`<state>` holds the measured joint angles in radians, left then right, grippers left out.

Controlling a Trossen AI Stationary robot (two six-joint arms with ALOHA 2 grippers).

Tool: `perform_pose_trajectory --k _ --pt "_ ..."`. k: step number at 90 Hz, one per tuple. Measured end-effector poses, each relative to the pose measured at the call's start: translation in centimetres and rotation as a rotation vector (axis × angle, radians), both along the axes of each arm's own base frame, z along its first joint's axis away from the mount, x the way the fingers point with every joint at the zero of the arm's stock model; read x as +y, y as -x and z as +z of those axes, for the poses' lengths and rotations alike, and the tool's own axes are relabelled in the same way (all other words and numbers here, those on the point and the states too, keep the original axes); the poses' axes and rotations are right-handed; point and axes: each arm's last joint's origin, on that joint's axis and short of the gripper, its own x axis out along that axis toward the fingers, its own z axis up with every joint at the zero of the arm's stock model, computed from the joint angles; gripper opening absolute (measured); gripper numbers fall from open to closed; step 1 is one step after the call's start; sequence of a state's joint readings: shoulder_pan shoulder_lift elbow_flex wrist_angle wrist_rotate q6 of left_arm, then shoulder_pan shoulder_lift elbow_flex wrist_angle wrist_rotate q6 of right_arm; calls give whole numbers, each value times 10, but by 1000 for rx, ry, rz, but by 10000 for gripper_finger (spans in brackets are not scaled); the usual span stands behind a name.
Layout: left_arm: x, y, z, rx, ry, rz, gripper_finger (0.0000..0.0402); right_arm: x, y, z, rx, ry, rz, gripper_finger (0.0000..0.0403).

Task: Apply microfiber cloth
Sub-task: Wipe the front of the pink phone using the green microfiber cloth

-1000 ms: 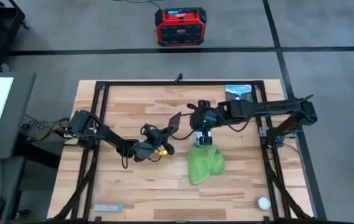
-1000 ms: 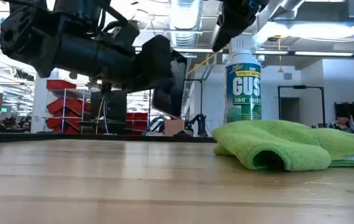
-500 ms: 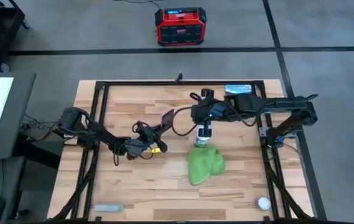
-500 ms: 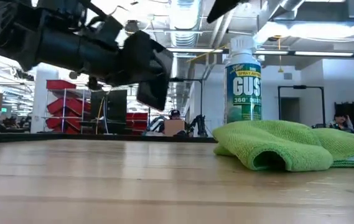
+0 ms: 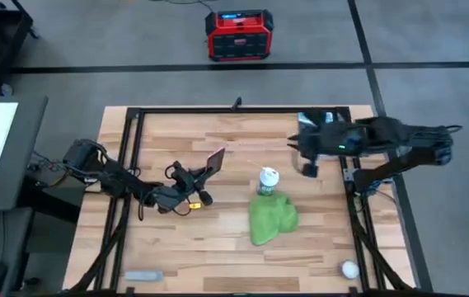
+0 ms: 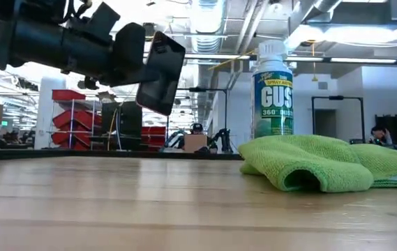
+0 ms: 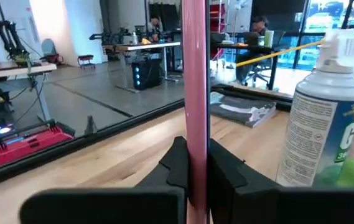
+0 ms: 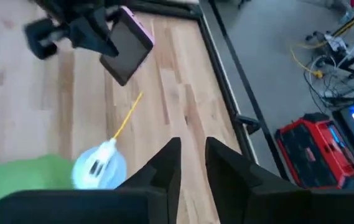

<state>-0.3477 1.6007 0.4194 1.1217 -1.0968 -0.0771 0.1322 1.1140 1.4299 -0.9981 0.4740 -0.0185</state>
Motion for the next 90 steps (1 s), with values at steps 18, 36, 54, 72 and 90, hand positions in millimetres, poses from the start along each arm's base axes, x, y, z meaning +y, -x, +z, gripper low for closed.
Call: perform_pose_trajectory --k 18,36,54,72,90 --pt "0 1 8 7 -29 -43 4 4 37 -30 -22 -43 -42 58" --pt "1 5 15 47 -52 -47 4 7 66 -59 -71 -127 -53 58" --pt "3 11 14 53 -34 -47 4 16 79 -101 -135 -231 -8 58" --pt "7 20 11 14 -6 -44 4 36 69 -152 -184 -338 60 58" --pt "7 20 11 17 -15 -45 4 64 49 -182 -265 -459 193 58"
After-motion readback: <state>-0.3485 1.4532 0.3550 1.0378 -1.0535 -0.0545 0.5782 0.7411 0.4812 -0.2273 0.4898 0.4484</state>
